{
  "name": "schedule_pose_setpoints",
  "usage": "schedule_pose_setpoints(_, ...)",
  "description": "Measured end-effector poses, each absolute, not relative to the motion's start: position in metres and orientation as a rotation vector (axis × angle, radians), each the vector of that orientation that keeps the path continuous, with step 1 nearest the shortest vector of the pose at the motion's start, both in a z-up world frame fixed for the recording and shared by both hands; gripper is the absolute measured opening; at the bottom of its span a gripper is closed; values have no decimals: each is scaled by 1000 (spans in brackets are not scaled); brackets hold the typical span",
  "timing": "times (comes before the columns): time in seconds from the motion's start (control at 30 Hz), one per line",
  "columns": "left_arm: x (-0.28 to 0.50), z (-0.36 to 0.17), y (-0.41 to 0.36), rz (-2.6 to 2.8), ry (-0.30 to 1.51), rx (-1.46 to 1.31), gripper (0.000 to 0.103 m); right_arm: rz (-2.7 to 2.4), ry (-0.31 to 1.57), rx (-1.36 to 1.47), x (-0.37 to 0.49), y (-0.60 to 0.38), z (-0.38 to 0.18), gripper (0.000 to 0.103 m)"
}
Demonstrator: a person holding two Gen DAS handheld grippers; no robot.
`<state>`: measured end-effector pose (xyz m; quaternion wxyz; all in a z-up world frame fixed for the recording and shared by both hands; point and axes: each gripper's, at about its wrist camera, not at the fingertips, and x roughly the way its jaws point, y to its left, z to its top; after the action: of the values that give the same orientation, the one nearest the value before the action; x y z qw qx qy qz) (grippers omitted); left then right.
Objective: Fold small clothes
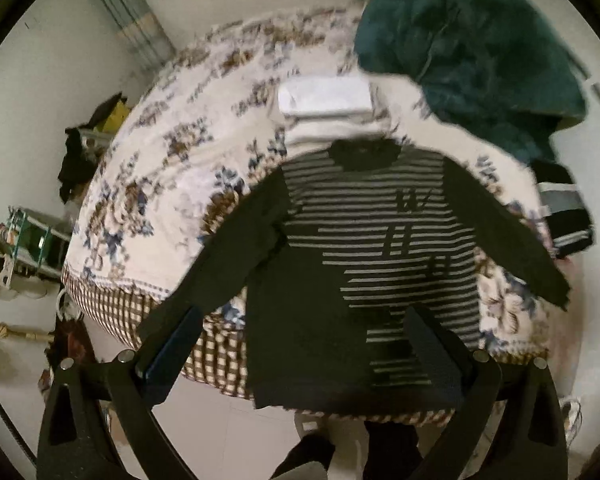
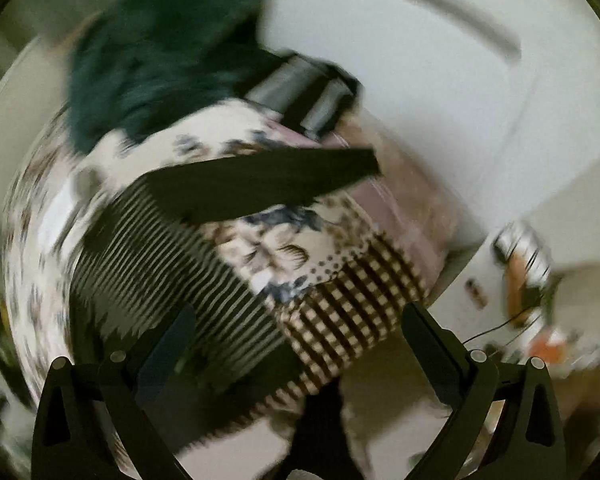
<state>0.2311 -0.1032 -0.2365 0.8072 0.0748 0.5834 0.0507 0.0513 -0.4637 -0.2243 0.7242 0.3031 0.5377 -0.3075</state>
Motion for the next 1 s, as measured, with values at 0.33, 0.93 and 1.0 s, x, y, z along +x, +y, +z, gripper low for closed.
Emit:
schedule_pose_setpoints(0.33,329,-432,-172,214,1475,90,103,-905,974,1285,73,-676,-486,99)
schedule_pose_setpoints(0.93,342,-560,-162,150,1515,48,103,-1029,771,1127,157,-723,-560,9)
schedule_pose_setpoints(1.0,340,-547,-147,150,1484,32,103,-992,794,1030,171,-712,-539,9)
